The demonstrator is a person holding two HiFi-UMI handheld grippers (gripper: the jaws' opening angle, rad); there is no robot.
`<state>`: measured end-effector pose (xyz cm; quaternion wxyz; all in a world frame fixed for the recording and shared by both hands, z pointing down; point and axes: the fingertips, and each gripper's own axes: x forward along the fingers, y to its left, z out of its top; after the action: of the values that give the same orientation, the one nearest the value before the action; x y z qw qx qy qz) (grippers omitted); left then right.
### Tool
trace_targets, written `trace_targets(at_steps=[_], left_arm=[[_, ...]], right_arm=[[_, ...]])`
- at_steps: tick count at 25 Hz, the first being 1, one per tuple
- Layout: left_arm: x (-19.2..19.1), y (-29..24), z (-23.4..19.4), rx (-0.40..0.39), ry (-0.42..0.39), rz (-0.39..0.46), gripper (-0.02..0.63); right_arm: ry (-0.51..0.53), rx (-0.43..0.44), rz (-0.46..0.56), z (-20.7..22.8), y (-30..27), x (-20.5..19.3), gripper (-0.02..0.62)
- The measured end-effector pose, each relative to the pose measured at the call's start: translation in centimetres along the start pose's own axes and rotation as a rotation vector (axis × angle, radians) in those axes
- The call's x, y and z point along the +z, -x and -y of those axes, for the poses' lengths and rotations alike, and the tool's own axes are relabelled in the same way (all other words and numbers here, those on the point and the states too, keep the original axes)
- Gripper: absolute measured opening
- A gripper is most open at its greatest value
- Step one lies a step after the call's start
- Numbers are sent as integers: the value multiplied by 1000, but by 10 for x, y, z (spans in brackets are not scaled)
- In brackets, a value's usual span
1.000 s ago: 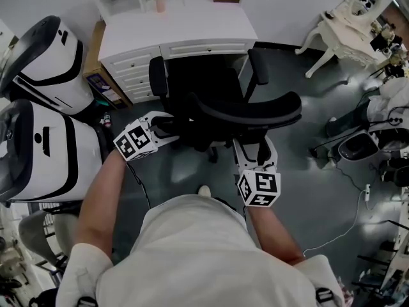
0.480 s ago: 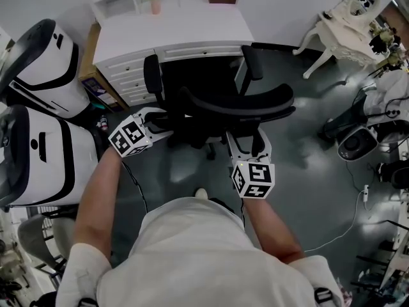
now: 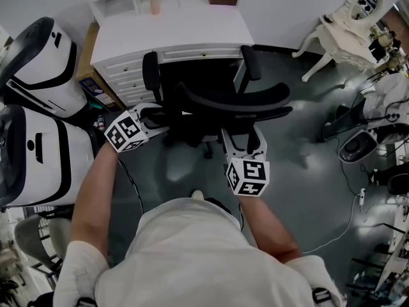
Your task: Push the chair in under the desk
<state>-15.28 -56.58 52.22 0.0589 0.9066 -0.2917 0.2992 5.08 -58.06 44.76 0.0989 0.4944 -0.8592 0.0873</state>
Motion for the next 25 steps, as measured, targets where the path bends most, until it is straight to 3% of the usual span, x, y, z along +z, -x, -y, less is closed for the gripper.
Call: trace_targets(at_steps=[16, 25], left_arm=[[-6, 0, -7, -21, 37, 36, 265], [-13, 4, -10, 47, 121, 15, 299]], right_arm=[[0, -3, -2, -5, -5, -3, 310], [20, 23, -33, -9, -6, -6, 311]])
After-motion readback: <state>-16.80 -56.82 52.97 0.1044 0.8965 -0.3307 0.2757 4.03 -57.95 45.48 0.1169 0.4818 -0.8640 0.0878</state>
